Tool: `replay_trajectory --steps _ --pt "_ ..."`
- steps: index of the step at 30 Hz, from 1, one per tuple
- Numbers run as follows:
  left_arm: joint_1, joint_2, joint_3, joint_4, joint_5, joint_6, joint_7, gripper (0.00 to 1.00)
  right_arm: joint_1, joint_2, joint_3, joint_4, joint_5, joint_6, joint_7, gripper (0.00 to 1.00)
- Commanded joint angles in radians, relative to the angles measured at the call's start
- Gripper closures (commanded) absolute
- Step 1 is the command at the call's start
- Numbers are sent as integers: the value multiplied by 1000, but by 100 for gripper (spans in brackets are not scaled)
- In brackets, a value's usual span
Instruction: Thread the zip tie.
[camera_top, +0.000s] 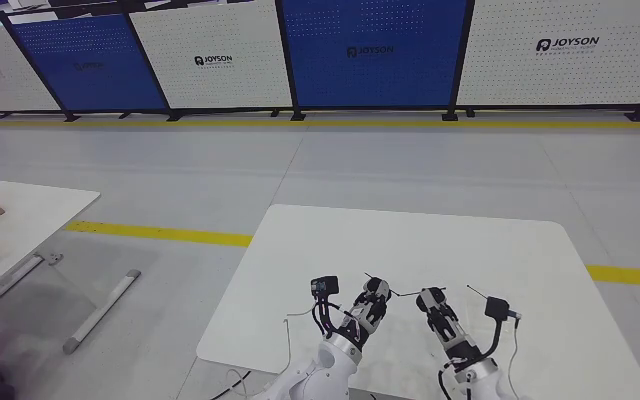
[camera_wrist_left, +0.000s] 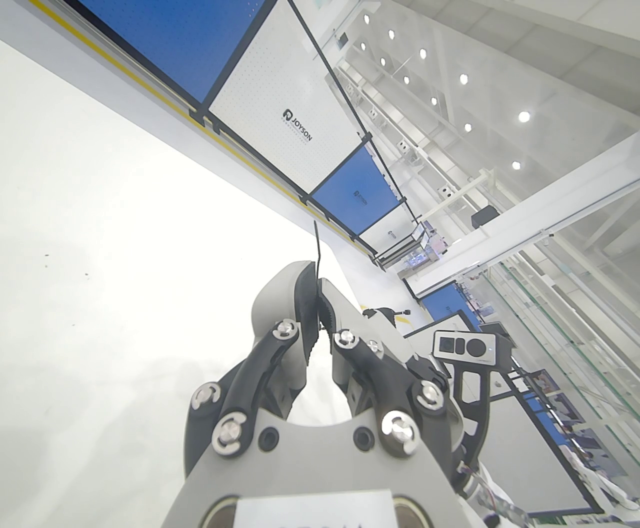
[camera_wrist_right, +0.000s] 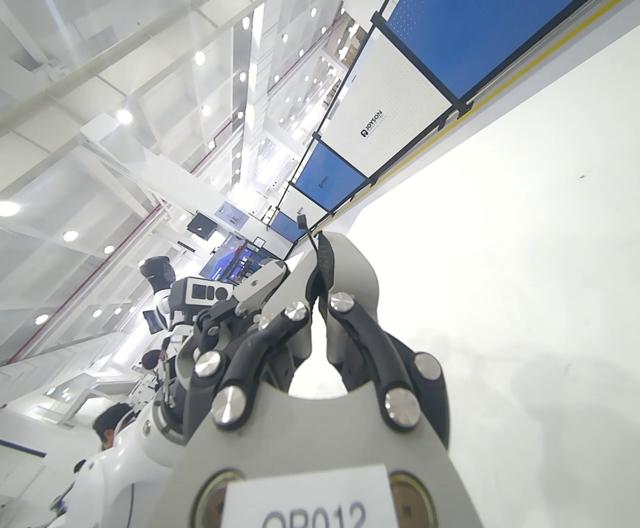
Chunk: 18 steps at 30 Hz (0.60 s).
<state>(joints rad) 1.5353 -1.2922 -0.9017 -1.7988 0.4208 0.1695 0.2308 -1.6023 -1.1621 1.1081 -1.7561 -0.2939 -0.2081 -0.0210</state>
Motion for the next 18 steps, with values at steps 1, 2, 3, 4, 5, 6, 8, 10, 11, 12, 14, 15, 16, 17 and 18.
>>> replay_trajectory --steps 1,2,3,4,5,6,8,10,11,12,14,15,16,17,18 --pt "0 0 0 0 0 0 0 100 0 -1 0 0 -2 0 1 100" --pt "0 0 0 0 0 0 0 100 0 -2 1 0 -2 0 2 100" --pt "0 0 0 0 0 0 0 100 0 -3 1 0 -4 1 3 100" --pt "0 0 0 0 0 0 0 100 0 -4 0 0 -5 2 4 100" --pt "0 0 0 0 0 0 0 100 -1 -4 0 0 -6 4 5 100" --pt "0 0 0 0 0 0 0 100 -1 -5 0 0 -8 6 6 100" --pt "0 0 0 0 0 0 0 100 0 -7 -2 -1 -11 9 8 100" --pt "0 0 0 0 0 0 0 100 0 -9 -2 -1 -13 11 9 100" --pt "0 0 0 0 0 0 0 100 1 -10 -3 0 -13 12 10 100" --pt "0 0 0 0 0 0 0 100 1 -10 -3 0 -14 13 11 100" --pt "0 0 0 0 0 0 0 100 1 -12 -4 1 -14 13 14 100" --pt "0 0 0 0 0 0 0 100 2 -13 -5 2 -11 12 18 100" --pt "0 0 0 0 0 0 0 100 3 -14 -6 2 -5 8 22 100" --pt "0 0 0 0 0 0 0 100 3 -15 -6 4 6 0 28 100" --pt "0 0 0 0 0 0 0 100 3 -15 -6 4 6 0 28 100"
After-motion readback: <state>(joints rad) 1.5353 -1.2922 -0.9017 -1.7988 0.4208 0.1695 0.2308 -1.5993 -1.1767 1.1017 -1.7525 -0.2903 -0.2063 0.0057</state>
